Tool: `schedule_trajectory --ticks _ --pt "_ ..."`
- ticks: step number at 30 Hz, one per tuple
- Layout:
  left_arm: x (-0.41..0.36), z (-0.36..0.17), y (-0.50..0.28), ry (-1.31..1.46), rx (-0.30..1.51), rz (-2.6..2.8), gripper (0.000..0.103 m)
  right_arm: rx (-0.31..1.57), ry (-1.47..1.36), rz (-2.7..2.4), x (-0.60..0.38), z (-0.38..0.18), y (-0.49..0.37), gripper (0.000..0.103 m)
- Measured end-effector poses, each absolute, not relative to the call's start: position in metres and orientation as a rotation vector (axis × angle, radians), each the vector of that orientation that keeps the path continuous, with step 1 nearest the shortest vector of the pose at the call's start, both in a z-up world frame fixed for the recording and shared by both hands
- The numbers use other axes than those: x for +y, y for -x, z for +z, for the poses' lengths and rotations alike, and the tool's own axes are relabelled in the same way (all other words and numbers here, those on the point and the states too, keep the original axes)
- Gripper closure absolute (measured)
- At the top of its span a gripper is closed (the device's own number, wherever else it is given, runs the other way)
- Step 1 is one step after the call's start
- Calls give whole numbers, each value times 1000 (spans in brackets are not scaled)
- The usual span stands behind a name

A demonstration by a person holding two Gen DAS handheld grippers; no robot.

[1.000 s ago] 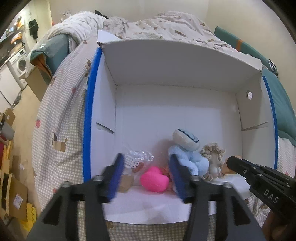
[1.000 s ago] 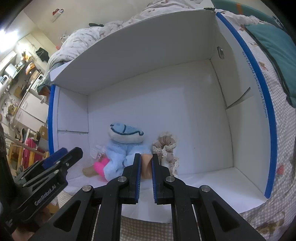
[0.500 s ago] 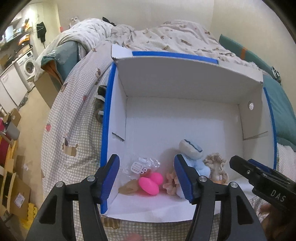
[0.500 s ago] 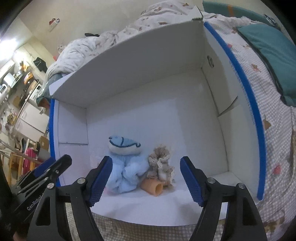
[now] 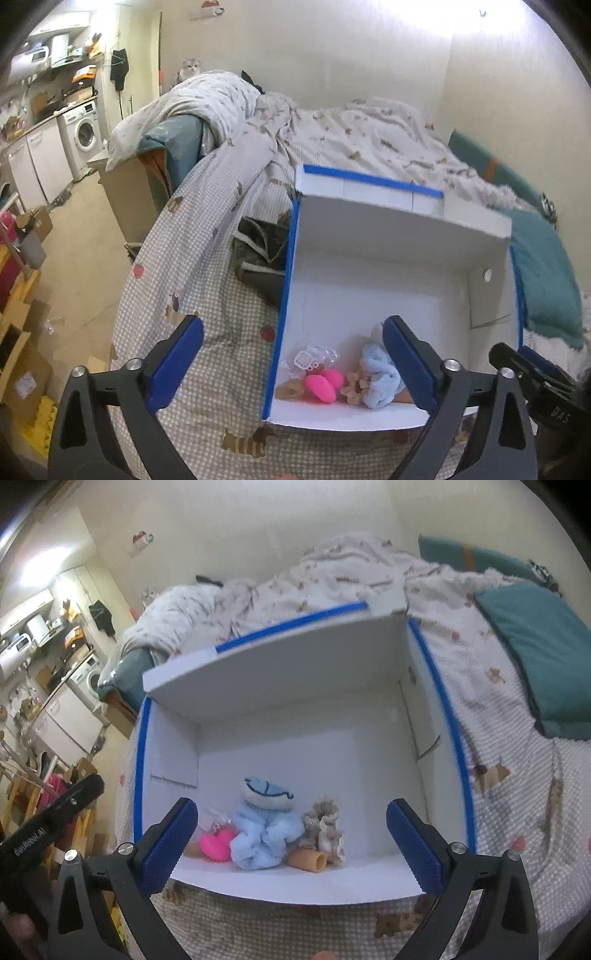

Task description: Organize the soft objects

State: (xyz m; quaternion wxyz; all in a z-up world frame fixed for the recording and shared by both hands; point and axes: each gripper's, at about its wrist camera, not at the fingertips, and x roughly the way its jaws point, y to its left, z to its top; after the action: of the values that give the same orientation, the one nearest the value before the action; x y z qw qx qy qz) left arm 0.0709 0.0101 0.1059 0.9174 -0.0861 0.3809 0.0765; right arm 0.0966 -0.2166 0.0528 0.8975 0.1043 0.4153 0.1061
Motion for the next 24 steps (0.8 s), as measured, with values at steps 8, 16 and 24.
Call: schedule_trajectory --ticks 8,16,24 --pt "22 119 -44 216 750 161 1 803 -173 226 -217 79 -66 0" --pt "2 124 -9 141 728 114 1 760 -136 238 -215 88 -31 0" --pt "-17 118 23 40 717 130 1 713 -67 232 -210 84 -5 0"
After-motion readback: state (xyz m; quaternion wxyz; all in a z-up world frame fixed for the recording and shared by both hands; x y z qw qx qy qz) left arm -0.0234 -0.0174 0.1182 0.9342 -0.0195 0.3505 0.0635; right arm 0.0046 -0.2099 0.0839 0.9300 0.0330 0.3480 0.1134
